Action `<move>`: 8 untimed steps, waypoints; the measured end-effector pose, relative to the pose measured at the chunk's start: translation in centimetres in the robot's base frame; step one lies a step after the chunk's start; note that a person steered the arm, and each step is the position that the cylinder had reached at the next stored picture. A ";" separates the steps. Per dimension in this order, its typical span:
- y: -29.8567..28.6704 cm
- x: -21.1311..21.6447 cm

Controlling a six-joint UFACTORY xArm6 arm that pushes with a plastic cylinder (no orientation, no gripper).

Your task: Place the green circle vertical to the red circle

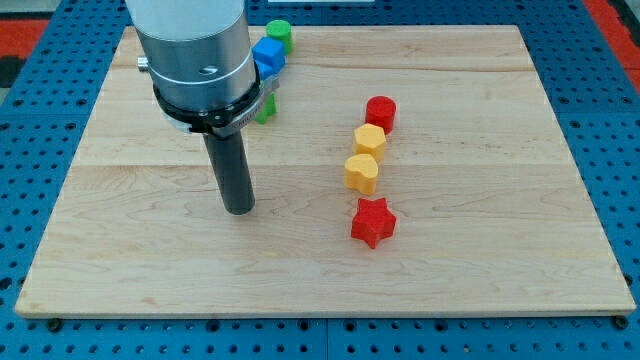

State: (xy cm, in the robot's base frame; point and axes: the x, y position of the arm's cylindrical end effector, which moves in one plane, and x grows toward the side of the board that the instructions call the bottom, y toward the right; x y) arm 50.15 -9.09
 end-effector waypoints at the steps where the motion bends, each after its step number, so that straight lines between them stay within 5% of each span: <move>1: 0.4 -0.9; 3: 2.8 -11.4; 5: -4.4 -16.5; 8: -7.0 -21.8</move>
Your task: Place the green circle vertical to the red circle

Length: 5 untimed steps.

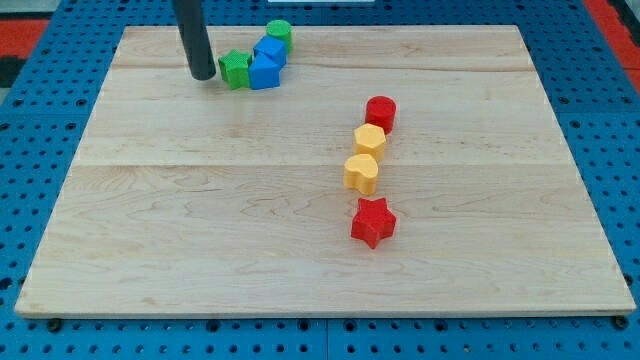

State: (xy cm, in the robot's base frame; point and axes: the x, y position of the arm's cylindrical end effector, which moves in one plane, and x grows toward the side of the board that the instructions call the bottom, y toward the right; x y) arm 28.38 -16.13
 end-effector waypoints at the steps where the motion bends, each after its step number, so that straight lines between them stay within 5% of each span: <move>1: 1.6 -0.6; 3: 8.2 -1.9; 5: 2.9 -6.7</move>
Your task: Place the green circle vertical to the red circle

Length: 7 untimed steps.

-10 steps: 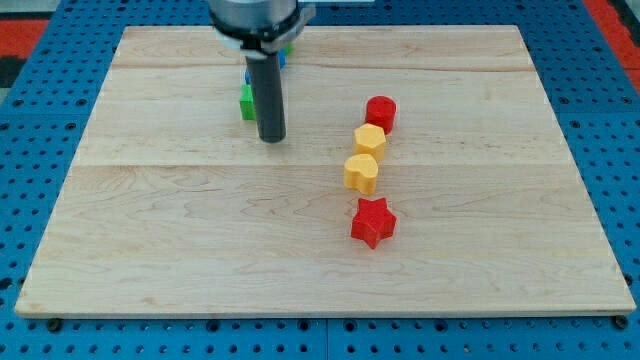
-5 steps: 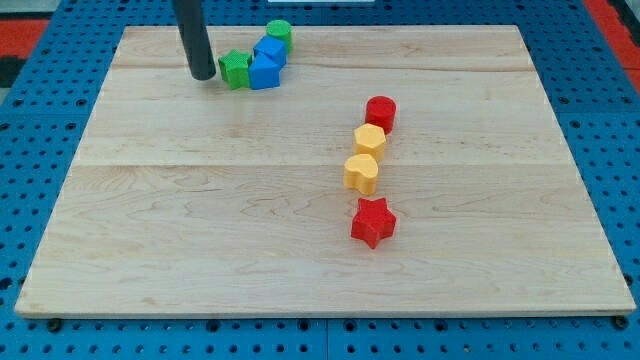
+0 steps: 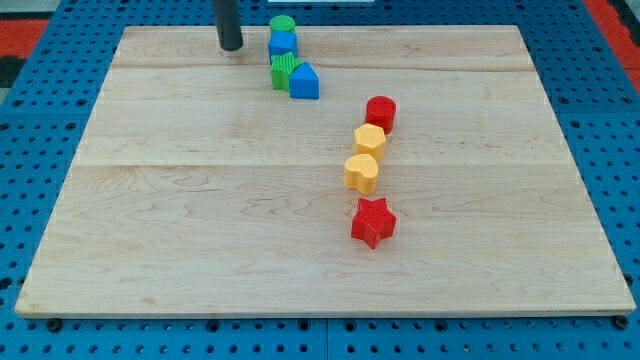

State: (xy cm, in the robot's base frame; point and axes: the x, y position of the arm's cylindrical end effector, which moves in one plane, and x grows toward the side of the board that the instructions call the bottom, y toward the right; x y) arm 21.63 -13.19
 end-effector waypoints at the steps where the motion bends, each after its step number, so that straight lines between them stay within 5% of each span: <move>1: -0.1 -2.4; 5: 24.8 -1.9; 7: 21.2 -2.3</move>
State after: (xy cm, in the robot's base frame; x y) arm 19.33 8.06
